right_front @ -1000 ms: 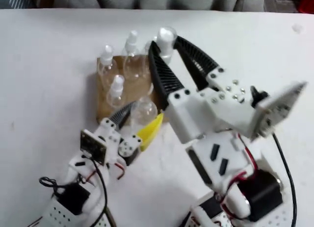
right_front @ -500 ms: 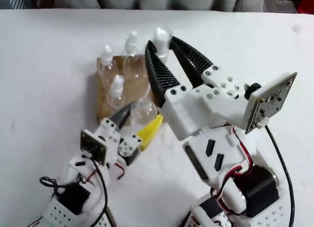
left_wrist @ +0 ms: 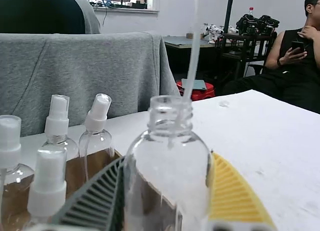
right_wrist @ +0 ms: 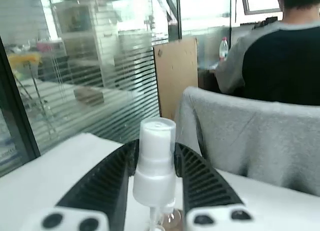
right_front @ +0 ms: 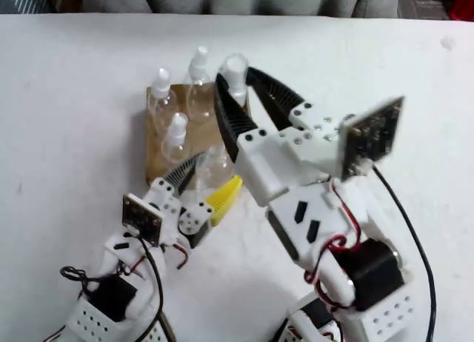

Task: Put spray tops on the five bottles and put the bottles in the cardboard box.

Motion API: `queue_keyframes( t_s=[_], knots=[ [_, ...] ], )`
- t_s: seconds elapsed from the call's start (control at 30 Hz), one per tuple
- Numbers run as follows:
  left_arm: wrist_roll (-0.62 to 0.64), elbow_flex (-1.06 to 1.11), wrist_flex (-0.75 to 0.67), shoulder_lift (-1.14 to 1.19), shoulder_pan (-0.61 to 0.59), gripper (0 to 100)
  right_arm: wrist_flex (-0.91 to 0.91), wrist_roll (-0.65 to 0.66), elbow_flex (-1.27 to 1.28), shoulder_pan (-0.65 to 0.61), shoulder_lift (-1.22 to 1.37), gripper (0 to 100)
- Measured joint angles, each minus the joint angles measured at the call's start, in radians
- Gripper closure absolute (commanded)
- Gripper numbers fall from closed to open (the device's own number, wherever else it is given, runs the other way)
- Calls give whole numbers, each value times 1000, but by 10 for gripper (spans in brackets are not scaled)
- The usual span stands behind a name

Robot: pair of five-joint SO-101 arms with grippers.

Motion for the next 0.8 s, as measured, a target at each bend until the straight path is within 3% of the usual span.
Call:
queue_keyframes(
  t_s=[0.63, 0.8],
  knots=[
    [0, 0, 0, 0, -12, 977, -17, 0, 216, -87, 2, 978],
    [0, 0, 0, 0, -12, 977, 41, 0, 216, -91, 2, 865]
  ],
)
